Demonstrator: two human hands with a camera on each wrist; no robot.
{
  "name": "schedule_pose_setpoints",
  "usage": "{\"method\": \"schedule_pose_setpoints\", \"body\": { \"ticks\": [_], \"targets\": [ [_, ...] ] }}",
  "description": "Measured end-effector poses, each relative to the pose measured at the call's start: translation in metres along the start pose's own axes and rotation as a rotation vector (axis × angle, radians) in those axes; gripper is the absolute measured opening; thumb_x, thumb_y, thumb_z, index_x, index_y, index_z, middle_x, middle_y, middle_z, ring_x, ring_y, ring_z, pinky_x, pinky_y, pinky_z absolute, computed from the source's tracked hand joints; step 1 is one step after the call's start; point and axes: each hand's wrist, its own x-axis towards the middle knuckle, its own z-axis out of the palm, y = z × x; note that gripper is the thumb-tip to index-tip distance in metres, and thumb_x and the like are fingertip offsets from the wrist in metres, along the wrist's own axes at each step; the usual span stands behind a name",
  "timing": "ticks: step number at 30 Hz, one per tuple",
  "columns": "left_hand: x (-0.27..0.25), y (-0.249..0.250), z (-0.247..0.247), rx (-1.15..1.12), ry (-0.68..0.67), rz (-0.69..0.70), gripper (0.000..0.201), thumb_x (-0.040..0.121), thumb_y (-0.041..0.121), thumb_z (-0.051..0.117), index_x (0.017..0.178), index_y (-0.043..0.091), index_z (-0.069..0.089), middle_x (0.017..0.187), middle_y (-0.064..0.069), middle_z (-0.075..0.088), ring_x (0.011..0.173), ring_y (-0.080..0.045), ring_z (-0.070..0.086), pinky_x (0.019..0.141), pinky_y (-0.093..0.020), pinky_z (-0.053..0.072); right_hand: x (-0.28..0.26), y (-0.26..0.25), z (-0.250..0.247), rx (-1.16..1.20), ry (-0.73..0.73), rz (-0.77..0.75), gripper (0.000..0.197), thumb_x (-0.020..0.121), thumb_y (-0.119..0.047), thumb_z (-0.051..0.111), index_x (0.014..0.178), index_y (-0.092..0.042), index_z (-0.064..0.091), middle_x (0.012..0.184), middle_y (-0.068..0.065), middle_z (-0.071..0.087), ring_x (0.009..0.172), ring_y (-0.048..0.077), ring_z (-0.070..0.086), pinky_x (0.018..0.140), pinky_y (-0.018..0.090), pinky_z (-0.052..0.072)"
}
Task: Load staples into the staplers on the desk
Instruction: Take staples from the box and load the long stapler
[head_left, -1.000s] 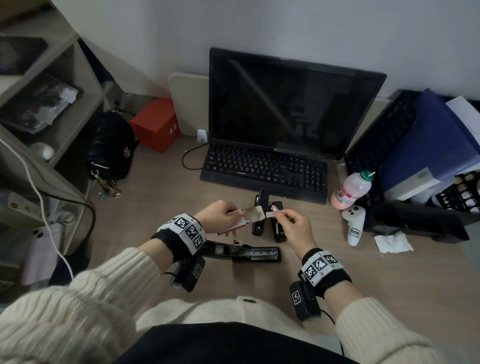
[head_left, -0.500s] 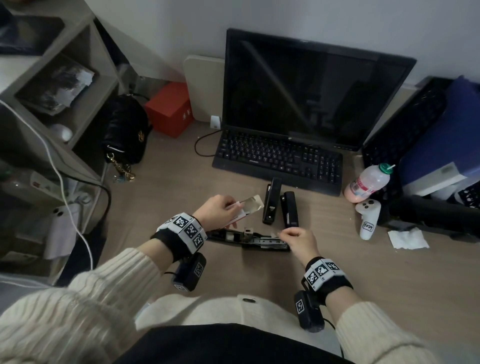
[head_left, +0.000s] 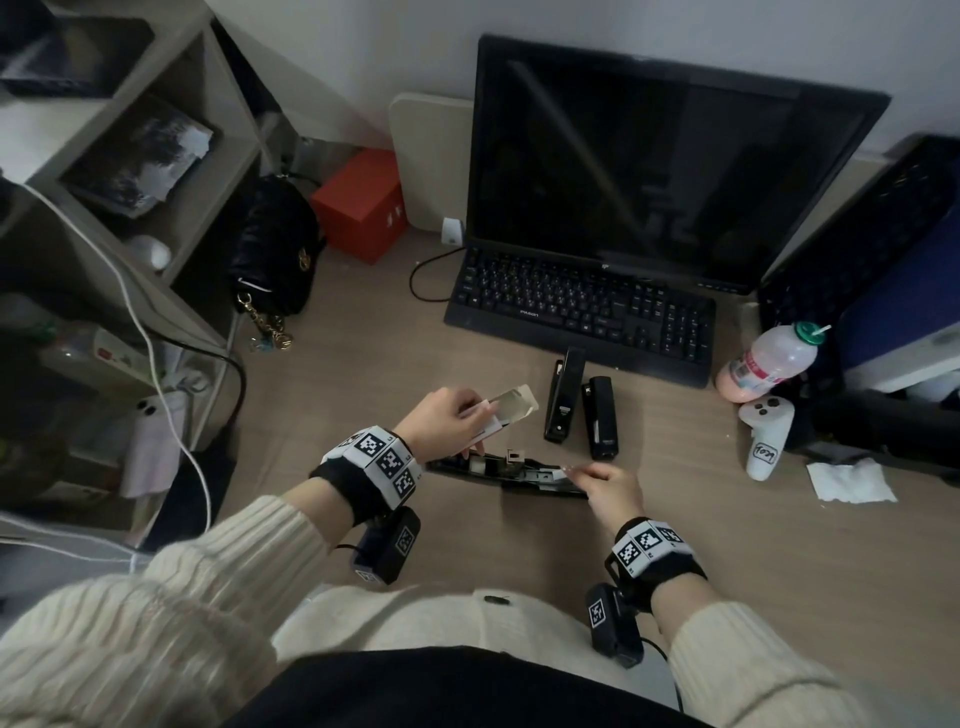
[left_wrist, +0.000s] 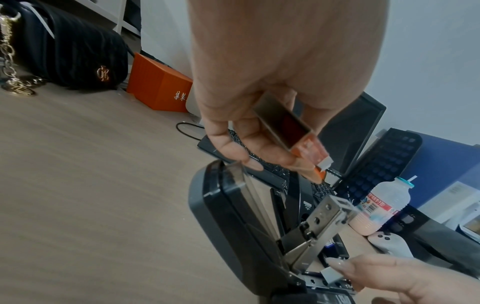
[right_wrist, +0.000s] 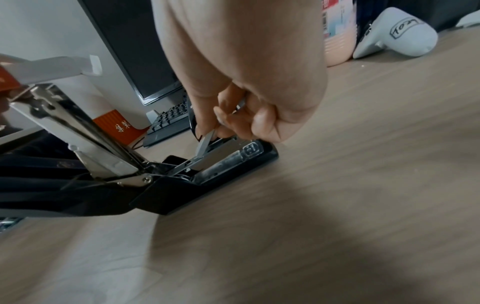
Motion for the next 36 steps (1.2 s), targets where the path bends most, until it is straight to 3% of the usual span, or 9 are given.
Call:
{"method": "schedule_pose_setpoints", "body": {
  "ticks": [6,14,19,25,30,33,36],
  "targets": [
    [-0.0004,0.0017,-0.001,0.016,0.0,0.009,0.026,0.102,0.032,0.047,0.09,0.014,0.06,0.063,0.004,0.066,0.038,0.005,0.053,0.039,-0.012,0.038,-0.0016,0.0007,0.0007,-0.01,0.015,0.013,0.012,0.079,-0.024,0.077,0.086,-0.015,0.075,0.085,0.002,0.069,0.087,0.018,0.06,0.082,0.025,0.043],
    [0.001,-0.0016,0.0004,0.014,-0.004,0.02,0.032,0.101,0.037,0.048,0.094,0.01,0.063,0.072,-0.007,0.072,0.039,0.003,0.053,0.04,-0.014,0.039,0.0031,0.0018,0.002,-0.103,0.005,0.011,0.016,0.077,-0.03,0.079,0.083,-0.016,0.076,0.085,0.003,0.072,0.09,0.021,0.064,0.08,0.025,0.044],
    [-0.0004,0.0001,-0.0004,0.012,-0.001,0.016,0.03,0.101,0.038,0.048,0.094,0.012,0.062,0.067,0.0,0.069,0.039,0.004,0.053,0.04,-0.013,0.039,0.003,0.0026,0.0013,-0.139,-0.005,0.007,0.02,0.079,-0.032,0.077,0.087,-0.014,0.077,0.088,0.004,0.072,0.09,0.021,0.063,0.084,0.028,0.047],
    [-0.0002,-0.0018,0.0005,0.027,0.008,0.014,0.034,0.1,0.04,0.048,0.094,0.01,0.064,0.068,-0.001,0.071,0.039,0.003,0.052,0.04,-0.014,0.038,-0.0014,-0.002,0.0016,-0.036,-0.027,0.018,0.014,0.08,-0.026,0.077,0.085,-0.013,0.076,0.084,0.002,0.07,0.088,0.019,0.06,0.081,0.025,0.042],
    [-0.0013,-0.0004,0.0012,0.036,0.005,0.013,0.034,0.1,0.039,0.048,0.094,0.01,0.064,0.066,0.002,0.069,0.039,0.002,0.052,0.04,-0.015,0.04,-0.0038,0.0021,0.0016,-0.043,-0.021,0.009,0.009,0.078,-0.028,0.078,0.075,-0.021,0.074,0.08,0.0,0.071,0.088,0.018,0.063,0.08,0.026,0.044],
    [-0.0023,0.0005,0.0009,0.031,-0.003,0.011,0.032,0.101,0.038,0.047,0.095,0.01,0.063,0.068,0.001,0.069,0.039,0.002,0.053,0.039,-0.014,0.04,-0.0047,0.0014,0.001,0.009,-0.003,0.019,0.011,0.078,-0.028,0.078,0.081,-0.018,0.076,0.084,-0.001,0.072,0.09,0.017,0.063,0.082,0.025,0.043],
    [-0.0021,0.001,0.0012,0.039,-0.003,0.012,0.031,0.101,0.038,0.047,0.095,0.012,0.062,0.068,0.001,0.068,0.039,0.004,0.053,0.039,-0.014,0.039,-0.0041,0.0019,0.0003,-0.014,0.008,0.032,0.009,0.077,-0.029,0.078,0.076,-0.021,0.075,0.084,0.0,0.072,0.09,0.018,0.062,0.082,0.025,0.043]
  ]
}}
